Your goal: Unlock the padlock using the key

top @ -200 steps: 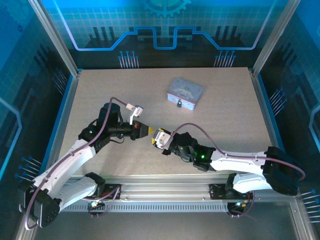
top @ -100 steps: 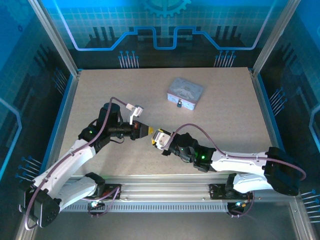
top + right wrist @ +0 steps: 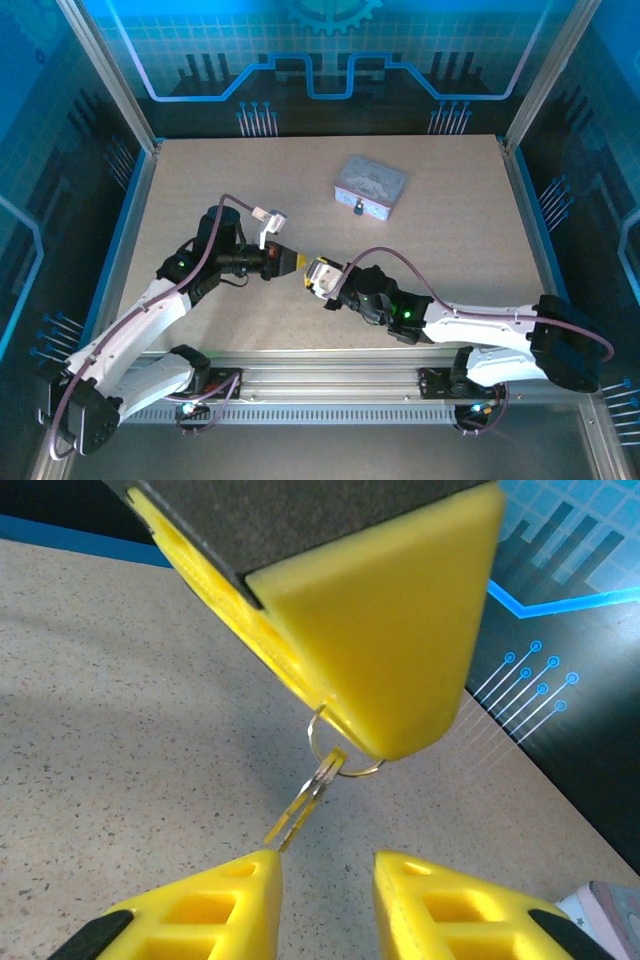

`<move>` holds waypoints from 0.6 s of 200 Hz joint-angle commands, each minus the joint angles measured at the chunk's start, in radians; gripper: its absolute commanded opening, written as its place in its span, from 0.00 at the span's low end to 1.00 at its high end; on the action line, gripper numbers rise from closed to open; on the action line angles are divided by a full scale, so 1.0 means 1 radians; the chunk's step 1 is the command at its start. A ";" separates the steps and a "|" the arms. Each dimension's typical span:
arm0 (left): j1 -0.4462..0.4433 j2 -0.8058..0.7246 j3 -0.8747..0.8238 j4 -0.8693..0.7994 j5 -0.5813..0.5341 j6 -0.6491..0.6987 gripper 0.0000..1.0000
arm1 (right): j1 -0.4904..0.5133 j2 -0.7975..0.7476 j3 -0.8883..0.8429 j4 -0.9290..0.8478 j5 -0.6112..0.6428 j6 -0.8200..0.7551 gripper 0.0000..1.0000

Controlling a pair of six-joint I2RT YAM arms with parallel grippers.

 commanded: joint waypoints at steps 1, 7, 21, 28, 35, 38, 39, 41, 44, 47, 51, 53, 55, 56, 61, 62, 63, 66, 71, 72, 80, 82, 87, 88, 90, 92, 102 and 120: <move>0.008 -0.014 -0.014 -0.018 0.026 -0.014 0.00 | 0.018 -0.024 0.024 0.034 0.016 -0.016 0.30; 0.008 -0.014 -0.014 -0.018 0.026 -0.014 0.00 | 0.019 -0.024 0.025 0.032 0.014 -0.017 0.30; 0.009 -0.013 -0.014 -0.017 0.026 -0.014 0.00 | 0.019 -0.025 0.026 0.031 0.010 -0.017 0.30; 0.008 -0.013 -0.014 -0.017 0.026 -0.015 0.00 | 0.018 -0.022 0.026 0.031 0.008 -0.017 0.30; 0.009 -0.011 -0.016 -0.017 0.024 -0.014 0.00 | 0.019 -0.021 0.026 0.031 0.007 -0.018 0.30; 0.008 -0.011 -0.014 -0.017 0.024 -0.014 0.00 | 0.018 -0.020 0.027 0.032 0.007 -0.015 0.30; 0.009 -0.011 -0.015 -0.017 0.025 -0.014 0.00 | 0.019 -0.020 0.027 0.032 0.007 -0.016 0.30; 0.008 -0.011 -0.013 -0.016 0.024 -0.014 0.00 | 0.018 -0.019 0.026 0.032 0.007 -0.015 0.30; 0.008 -0.011 -0.013 -0.017 0.024 -0.015 0.00 | 0.018 -0.019 0.027 0.032 0.007 -0.015 0.30; 0.008 -0.011 -0.013 -0.017 0.023 -0.015 0.00 | 0.018 -0.017 0.027 0.032 0.007 -0.015 0.30; 0.008 -0.010 -0.013 -0.017 0.024 -0.014 0.00 | 0.018 -0.016 0.027 0.032 0.007 -0.015 0.30; 0.009 -0.010 -0.013 -0.017 0.024 -0.014 0.00 | 0.017 -0.015 0.027 0.032 0.007 -0.015 0.30; 0.008 -0.011 -0.013 -0.018 0.024 -0.014 0.00 | 0.018 -0.015 0.028 0.032 0.006 -0.015 0.30; 0.008 -0.010 -0.014 -0.018 0.024 -0.014 0.00 | 0.018 -0.014 0.028 0.032 0.005 -0.014 0.30; 0.008 -0.011 -0.013 -0.018 0.024 -0.014 0.00 | 0.018 -0.013 0.029 0.032 0.005 -0.015 0.30; 0.008 -0.011 -0.012 -0.018 0.025 -0.014 0.00 | 0.018 -0.013 0.029 0.032 0.005 -0.014 0.30; 0.008 -0.010 -0.012 -0.018 0.024 -0.014 0.00 | 0.018 -0.013 0.029 0.033 0.005 -0.014 0.30; 0.008 -0.011 -0.011 -0.018 0.024 -0.015 0.00 | 0.018 -0.012 0.029 0.033 0.005 -0.013 0.31; 0.009 -0.011 -0.011 -0.018 0.024 -0.014 0.00 | 0.018 -0.012 0.029 0.034 0.004 -0.012 0.31; 0.008 -0.010 -0.011 -0.018 0.024 -0.014 0.00 | 0.018 -0.012 0.029 0.034 0.004 -0.012 0.31; 0.008 -0.010 -0.011 -0.020 0.023 -0.014 0.00 | 0.019 -0.010 0.030 0.034 0.002 -0.012 0.32; 0.008 -0.011 -0.012 -0.020 0.023 -0.015 0.00 | 0.019 -0.010 0.031 0.034 0.002 -0.011 0.33; 0.009 -0.011 -0.012 -0.020 0.023 -0.014 0.00 | 0.018 -0.008 0.032 0.033 0.003 -0.012 0.33; 0.009 -0.011 -0.013 -0.020 0.023 -0.014 0.00 | 0.018 -0.008 0.032 0.033 0.003 -0.012 0.33; 0.008 -0.011 -0.012 -0.020 0.023 -0.014 0.00 | 0.018 -0.008 0.032 0.034 0.002 -0.011 0.33; 0.008 -0.011 -0.010 -0.020 0.022 -0.015 0.00 | 0.018 -0.007 0.032 0.034 0.003 -0.011 0.33; 0.008 -0.011 -0.010 -0.020 0.023 -0.014 0.00 | 0.018 -0.005 0.032 0.034 0.003 -0.011 0.34; 0.008 -0.014 -0.011 -0.023 0.022 -0.015 0.00 | 0.018 -0.002 0.032 0.036 0.005 -0.012 0.34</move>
